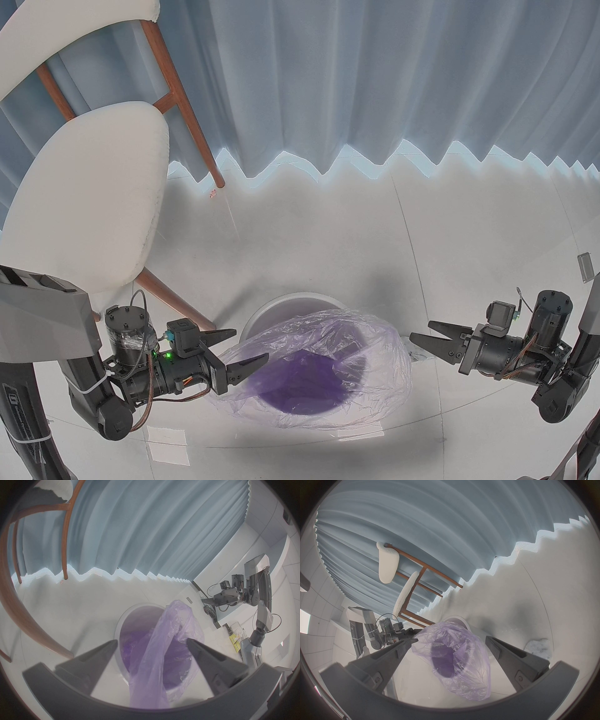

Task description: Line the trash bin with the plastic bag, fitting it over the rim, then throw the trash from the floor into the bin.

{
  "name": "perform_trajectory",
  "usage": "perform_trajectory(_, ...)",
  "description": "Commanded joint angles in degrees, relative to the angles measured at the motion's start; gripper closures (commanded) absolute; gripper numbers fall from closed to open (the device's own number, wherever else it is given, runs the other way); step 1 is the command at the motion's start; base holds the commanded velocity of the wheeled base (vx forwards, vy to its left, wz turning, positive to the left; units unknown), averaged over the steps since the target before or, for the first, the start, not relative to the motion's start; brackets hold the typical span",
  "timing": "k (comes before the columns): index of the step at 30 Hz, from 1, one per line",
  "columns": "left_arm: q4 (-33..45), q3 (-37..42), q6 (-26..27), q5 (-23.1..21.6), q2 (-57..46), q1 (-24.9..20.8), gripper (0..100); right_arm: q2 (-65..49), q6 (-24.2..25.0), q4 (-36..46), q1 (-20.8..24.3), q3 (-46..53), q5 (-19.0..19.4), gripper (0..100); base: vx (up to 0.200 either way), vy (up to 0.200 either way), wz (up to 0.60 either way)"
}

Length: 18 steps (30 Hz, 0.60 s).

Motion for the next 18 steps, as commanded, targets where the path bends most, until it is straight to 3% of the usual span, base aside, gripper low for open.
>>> perform_trajectory(1, -0.2, -1.3, 0.0, 1.3, 1.7, -0.7, 100, 0.2, 0.1, -0.9, 0.0, -0.5, -0.1, 0, 0.0, 0.0, 0.0)
perform_trajectory(18, -0.3, -1.0, -0.7, 1.5, -1.7, -2.1, 100, 9.1, -4.3, -0.9, -0.5, -10.2, -0.3, 0, 0.0, 0.0, 0.0)
